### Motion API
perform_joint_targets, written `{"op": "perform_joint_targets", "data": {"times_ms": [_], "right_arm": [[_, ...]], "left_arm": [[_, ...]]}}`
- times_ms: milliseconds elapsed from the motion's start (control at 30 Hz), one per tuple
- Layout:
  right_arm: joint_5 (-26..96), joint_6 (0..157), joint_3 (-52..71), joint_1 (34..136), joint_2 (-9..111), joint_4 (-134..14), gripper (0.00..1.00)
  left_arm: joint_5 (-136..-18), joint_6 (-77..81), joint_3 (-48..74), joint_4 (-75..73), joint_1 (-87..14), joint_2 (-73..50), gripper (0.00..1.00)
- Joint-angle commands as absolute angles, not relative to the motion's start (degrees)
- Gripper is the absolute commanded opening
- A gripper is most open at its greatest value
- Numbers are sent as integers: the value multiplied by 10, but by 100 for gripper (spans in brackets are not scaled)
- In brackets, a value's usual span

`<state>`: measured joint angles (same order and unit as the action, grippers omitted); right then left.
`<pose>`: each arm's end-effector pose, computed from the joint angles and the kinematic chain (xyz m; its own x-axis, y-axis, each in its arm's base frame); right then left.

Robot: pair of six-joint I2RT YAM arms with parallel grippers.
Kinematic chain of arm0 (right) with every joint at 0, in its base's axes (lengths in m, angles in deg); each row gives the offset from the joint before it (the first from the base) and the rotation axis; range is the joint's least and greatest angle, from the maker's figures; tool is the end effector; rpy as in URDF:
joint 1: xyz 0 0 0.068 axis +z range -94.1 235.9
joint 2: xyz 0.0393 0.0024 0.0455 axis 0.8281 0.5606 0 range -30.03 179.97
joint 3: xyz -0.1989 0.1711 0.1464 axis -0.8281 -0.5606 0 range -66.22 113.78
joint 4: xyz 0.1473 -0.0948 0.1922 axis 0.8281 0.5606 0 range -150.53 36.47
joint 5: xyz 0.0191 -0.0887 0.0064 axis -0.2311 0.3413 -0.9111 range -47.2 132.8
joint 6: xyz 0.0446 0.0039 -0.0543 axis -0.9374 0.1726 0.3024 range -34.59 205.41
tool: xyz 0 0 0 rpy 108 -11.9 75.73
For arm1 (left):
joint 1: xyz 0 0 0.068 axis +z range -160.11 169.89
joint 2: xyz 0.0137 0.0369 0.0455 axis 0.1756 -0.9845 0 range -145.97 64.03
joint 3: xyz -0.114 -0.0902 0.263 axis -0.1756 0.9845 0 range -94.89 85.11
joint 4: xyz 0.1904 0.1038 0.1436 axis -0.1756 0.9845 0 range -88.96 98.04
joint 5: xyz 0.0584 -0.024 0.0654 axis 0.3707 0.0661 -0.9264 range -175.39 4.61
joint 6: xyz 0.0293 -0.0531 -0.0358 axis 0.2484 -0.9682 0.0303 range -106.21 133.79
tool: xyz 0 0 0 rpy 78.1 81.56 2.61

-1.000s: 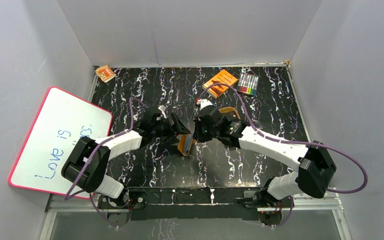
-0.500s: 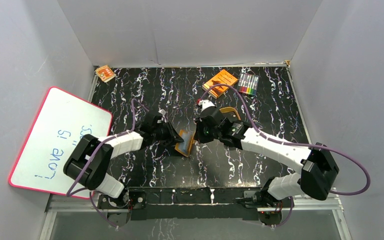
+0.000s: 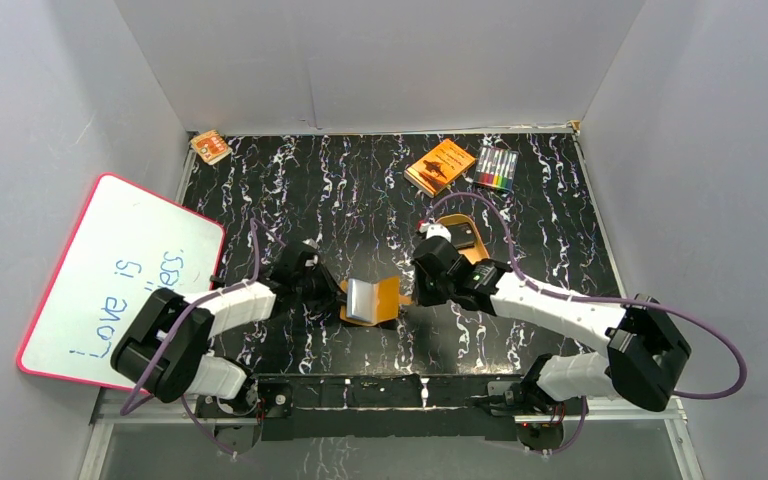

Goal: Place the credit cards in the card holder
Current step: Open the card holder at the center of the board.

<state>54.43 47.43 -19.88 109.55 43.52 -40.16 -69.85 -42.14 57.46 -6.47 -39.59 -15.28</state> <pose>0.1689 0.2100 0.2398 -0.7807 -0.0440 -0.6233 -0.2891 0.9098 0.2979 0.2160 -0.1398 0.1570 -0.8710 -0.4245 -0.2473 -0.1430 0.7007 -0.6989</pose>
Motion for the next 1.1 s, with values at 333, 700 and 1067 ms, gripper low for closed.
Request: {"op": "perform_joint_targets", "data": {"times_ms": [333,700,1067], "right_arm": [[509,526,-152,1088,312,-349,57],[330,490,-58,1154,496,-530,46],[328,455,-44,1156,639,-589,55]], "left_arm": [[-762,-434,579,56,-398,-43,0],[-794,-431,547,103,-399,-21,0],[-803,-423,540,120,-400,-5,0]]}}
